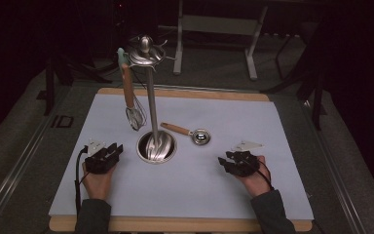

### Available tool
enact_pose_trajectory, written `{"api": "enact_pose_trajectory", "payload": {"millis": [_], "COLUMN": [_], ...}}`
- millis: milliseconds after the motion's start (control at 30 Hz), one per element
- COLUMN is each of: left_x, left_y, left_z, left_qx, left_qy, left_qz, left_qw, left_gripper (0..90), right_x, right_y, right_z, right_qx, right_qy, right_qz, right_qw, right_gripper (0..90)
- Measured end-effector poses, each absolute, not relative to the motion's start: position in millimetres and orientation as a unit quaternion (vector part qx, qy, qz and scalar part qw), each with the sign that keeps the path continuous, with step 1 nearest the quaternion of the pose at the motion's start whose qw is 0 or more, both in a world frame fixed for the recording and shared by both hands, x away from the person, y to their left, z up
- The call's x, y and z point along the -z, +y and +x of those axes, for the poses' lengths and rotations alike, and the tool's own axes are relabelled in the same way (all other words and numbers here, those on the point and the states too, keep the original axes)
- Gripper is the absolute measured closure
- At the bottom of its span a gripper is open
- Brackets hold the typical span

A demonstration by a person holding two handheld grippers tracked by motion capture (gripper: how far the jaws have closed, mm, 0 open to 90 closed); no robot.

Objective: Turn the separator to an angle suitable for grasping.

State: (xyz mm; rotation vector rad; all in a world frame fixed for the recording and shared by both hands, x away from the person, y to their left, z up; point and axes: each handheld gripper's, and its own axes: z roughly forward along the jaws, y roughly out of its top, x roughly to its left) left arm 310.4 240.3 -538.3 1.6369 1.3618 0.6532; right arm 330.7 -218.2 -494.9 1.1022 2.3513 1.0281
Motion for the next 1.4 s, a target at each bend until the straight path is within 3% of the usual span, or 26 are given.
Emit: {"api": "enact_pose_trajectory", "payload": {"millis": [567,1400], "left_x": [539,539], "left_y": [235,230], "left_z": [310,311], "left_qx": [-0.267,-0.275], "left_qy": [0.538,0.526], "left_qz": [0.674,0.692], "left_qw": [0.431,0.411], "left_gripper": [66.4,67.2], "right_x": [482,487], "right_y": [-194,-126], "right_z": [342,428], "right_qx": [-0.370,-0.333], "right_qy": [0.835,0.862], "right_qz": [0.359,0.341], "right_qw": [0.190,0.172], "right_gripper": [55.7,58.0]}}
